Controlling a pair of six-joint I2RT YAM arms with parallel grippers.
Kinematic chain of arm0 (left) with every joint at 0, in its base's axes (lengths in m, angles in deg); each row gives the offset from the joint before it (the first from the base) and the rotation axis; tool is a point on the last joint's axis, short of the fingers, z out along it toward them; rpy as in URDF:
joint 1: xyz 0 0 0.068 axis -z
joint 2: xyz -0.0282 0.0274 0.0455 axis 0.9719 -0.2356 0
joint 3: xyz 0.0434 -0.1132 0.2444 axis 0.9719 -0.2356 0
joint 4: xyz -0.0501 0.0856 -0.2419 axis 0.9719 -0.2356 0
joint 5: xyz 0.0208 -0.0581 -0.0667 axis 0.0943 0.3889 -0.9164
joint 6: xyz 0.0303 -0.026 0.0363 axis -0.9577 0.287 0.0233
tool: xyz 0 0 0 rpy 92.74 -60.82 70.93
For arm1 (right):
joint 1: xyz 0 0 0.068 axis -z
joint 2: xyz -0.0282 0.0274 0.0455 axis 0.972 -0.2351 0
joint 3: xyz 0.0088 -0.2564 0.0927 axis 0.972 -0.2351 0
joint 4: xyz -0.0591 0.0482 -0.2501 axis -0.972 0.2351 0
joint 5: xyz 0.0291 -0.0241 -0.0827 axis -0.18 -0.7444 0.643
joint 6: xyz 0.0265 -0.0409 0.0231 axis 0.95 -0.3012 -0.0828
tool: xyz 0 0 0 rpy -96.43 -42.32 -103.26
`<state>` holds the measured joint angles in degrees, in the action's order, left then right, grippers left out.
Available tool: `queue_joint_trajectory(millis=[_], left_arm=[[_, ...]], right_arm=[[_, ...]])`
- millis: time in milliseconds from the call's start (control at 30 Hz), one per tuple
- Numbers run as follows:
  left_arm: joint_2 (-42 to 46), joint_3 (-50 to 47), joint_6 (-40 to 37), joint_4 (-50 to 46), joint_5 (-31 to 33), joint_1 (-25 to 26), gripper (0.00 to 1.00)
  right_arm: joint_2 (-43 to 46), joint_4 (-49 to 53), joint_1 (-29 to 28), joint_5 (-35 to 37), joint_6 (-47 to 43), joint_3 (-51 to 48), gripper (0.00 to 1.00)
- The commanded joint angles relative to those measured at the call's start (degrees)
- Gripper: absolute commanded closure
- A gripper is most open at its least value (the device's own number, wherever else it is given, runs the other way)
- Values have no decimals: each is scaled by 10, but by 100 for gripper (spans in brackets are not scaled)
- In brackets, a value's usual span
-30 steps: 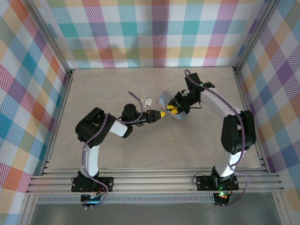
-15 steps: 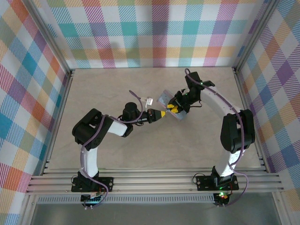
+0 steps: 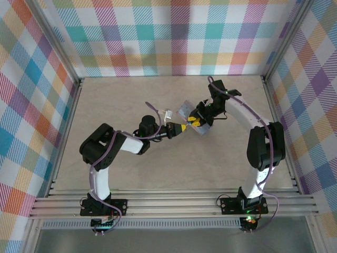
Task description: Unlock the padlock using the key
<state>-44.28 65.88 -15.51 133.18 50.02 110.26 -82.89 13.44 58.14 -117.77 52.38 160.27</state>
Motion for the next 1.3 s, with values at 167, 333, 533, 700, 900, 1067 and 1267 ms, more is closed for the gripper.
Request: queue_joint_trajectory(millis=[167,333,533,700,900,1067,1267], left_arm=[[-23,66,125,138,-46,-9,100],[-13,77,106,114,-24,0,100],[41,47,-36,4,35,15,100],[70,44,-133,-67,44,19,100],[80,55,-138,-80,32,19,100],[33,64,-15,40,8,20,100],[-10,83,117,125,-6,20,100]], right_arm=[[-4,14,-18,-126,-5,-1,100],[-1,2,-17,-139,2,-10,100],[-2,17,-13,-153,-6,-9,100],[-10,55,-8,-166,-32,9,100],[-14,74,-3,-173,-44,17,100],[-13,58,-3,-190,-33,11,100],[-8,50,-3,-197,-32,2,100]])
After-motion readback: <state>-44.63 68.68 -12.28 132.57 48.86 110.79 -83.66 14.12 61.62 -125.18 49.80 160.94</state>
